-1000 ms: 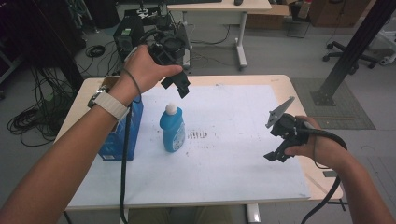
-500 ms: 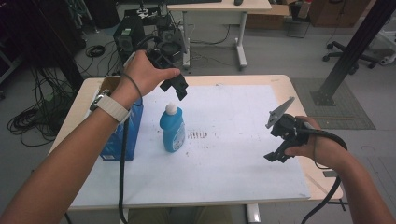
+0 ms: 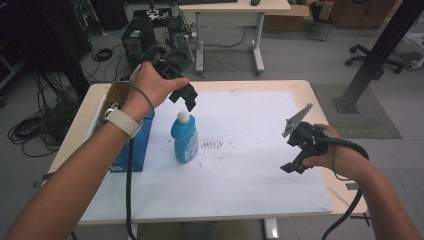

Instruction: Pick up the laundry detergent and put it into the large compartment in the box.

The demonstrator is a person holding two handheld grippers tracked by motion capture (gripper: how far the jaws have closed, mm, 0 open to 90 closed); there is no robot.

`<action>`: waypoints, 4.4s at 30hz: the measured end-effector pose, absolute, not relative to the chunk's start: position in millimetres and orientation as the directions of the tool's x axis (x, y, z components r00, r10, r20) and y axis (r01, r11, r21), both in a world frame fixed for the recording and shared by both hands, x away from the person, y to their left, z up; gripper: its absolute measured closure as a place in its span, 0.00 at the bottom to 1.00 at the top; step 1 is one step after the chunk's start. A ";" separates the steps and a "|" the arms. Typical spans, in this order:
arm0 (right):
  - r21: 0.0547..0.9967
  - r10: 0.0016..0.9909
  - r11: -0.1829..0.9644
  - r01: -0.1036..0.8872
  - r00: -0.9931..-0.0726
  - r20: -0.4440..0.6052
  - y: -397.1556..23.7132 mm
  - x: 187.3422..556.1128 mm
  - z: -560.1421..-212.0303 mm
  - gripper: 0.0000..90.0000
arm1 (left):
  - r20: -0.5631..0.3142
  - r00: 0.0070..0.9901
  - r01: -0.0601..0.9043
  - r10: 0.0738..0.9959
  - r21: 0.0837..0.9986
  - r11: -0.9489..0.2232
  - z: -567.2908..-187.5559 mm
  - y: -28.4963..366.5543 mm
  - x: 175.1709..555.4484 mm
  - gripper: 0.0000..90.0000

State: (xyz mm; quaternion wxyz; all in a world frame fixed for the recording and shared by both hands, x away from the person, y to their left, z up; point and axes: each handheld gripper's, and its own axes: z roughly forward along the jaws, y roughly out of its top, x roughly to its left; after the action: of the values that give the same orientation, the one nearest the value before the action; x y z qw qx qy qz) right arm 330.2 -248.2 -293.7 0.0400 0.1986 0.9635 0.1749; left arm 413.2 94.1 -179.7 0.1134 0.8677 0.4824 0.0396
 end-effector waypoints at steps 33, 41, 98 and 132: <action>0.358 0.402 0.854 0.376 -0.915 0.002 -250.7 328.4 -298.1 0.12 | -0.058 0.473 0.867 0.879 0.209 -0.452 -217.9 90.8 417.6 0.09; 0.357 0.399 0.856 0.374 -0.917 0.004 -249.3 328.9 -300.0 0.12 | -0.057 0.472 0.868 0.880 0.207 -0.452 -228.3 90.9 419.1 0.09; 0.361 0.406 0.850 0.385 -0.914 0.018 -251.1 328.7 -305.9 0.12 | -0.045 0.462 0.877 0.886 0.170 -0.449 -281.6 82.4 423.9 0.10; 0.362 0.414 0.845 0.394 -0.910 0.024 -255.1 327.9 -308.6 0.12 | -0.055 0.465 0.875 0.883 0.179 -0.450 -287.5 84.8 427.7 0.33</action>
State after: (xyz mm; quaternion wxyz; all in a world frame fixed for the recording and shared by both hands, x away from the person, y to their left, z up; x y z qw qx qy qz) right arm 327.9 -255.1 -308.6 0.0274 0.2107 0.9600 0.1826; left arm 427.7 84.8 -287.5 0.0911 0.8511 0.5166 0.0230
